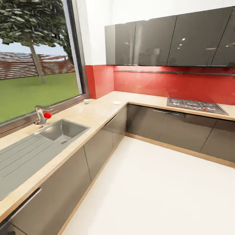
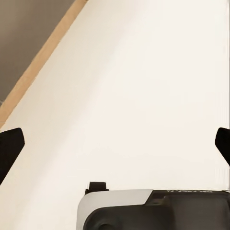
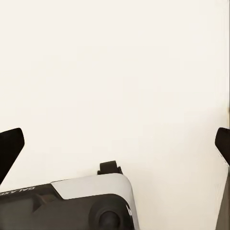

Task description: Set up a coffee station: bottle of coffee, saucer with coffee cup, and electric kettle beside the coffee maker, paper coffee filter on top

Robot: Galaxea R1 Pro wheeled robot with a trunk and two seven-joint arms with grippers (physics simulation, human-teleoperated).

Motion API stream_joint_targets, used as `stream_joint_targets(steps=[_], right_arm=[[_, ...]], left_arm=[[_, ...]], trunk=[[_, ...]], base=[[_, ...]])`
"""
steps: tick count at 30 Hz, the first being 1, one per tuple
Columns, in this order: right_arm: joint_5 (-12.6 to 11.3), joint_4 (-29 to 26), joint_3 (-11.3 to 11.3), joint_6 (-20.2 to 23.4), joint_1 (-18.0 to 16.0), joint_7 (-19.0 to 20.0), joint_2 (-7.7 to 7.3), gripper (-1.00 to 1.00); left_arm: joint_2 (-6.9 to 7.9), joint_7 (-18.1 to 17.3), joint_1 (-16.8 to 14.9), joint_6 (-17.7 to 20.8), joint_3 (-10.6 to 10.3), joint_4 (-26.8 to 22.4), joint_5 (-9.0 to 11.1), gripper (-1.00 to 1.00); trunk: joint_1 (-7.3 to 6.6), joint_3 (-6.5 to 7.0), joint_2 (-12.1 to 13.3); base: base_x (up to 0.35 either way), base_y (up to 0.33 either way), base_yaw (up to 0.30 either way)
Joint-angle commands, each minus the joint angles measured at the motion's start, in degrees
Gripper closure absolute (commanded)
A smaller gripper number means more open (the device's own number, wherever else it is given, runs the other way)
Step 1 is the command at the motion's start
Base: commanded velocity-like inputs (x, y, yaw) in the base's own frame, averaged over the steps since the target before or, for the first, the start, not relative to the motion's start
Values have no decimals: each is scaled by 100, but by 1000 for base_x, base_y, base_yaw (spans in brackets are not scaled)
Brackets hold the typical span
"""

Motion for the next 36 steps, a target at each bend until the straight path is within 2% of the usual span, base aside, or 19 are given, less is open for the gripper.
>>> stream_joint_targets(steps=[1,17,36], right_arm=[[-44,1,49,-14,-4,-20,-1,-100],[-37,10,51,-14,-4,-28,-1,-100],[16,28,84,-14,-4,-20,-19,-100]], left_arm=[[-4,-44,2,-4,26,-9,2,-100],[-4,-44,2,-10,26,-9,11,-100],[5,-44,2,-16,26,-7,59,-100]], trunk=[[5,-8,-7],[5,21,-7],[5,28,-7]], base=[[281,-174,-300],[281,-175,-262],[304,-139,-14]])
